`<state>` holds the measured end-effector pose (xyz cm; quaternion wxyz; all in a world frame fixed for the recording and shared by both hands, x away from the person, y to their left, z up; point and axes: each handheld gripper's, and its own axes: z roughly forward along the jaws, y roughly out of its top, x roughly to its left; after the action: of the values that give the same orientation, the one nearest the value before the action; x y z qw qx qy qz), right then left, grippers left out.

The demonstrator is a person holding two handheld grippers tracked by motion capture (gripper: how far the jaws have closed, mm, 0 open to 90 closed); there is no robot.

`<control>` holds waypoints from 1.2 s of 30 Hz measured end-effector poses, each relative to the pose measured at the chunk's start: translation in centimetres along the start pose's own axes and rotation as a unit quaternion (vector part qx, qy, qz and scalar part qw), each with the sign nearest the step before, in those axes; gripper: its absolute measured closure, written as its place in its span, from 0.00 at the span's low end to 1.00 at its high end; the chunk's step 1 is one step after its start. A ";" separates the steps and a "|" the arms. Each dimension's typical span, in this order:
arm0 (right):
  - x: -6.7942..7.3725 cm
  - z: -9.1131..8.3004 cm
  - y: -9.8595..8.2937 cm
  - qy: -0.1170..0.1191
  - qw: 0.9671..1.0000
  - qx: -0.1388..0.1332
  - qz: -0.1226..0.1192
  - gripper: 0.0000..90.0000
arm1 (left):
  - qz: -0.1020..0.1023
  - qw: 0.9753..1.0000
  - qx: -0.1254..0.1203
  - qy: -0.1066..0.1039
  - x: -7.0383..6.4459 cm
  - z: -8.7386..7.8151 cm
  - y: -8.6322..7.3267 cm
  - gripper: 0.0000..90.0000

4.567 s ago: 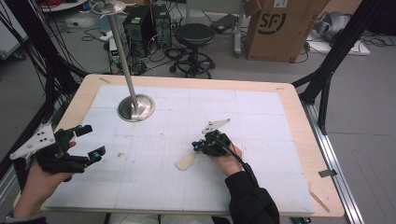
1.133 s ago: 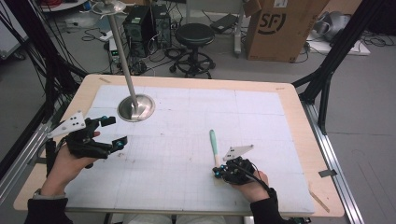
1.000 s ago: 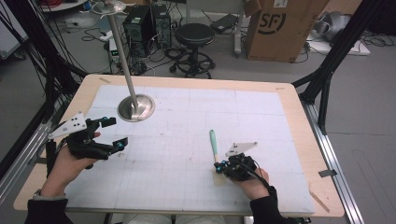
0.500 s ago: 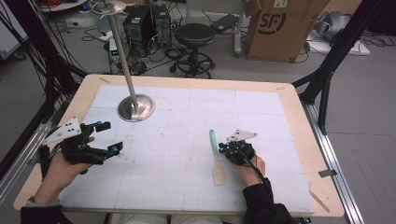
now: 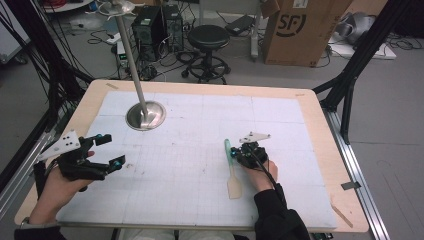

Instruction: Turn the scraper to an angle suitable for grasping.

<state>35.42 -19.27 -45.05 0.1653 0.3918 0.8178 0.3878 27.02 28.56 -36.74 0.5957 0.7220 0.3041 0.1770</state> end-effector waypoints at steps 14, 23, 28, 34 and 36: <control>3.9 1.3 1.5 0.104 0.992 0.028 -0.068 1.00 | 0.000 1.000 -0.002 0.005 0.2 -0.3 -0.2 0.09; 5.9 1.8 2.0 0.154 0.983 0.047 -0.085 1.00 | 0.000 1.000 0.000 0.005 0.2 -0.1 -0.1 0.09; 6.8 1.8 2.1 0.178 0.979 0.060 -0.079 1.00 | 0.001 1.000 0.000 0.005 0.3 -0.1 0.0 0.09; 8.3 1.8 2.3 0.199 0.972 0.070 -0.106 1.00 | 0.002 1.000 -0.003 0.004 0.3 -0.3 0.0 0.09; 8.9 1.8 2.4 0.204 0.969 0.074 -0.115 1.00 | 0.001 1.000 -0.005 0.005 0.3 -0.3 0.0 0.09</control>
<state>32.00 -10.55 -44.14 0.0089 0.2183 0.9003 0.3764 27.07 28.96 -36.66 0.5974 0.7186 0.3058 0.1824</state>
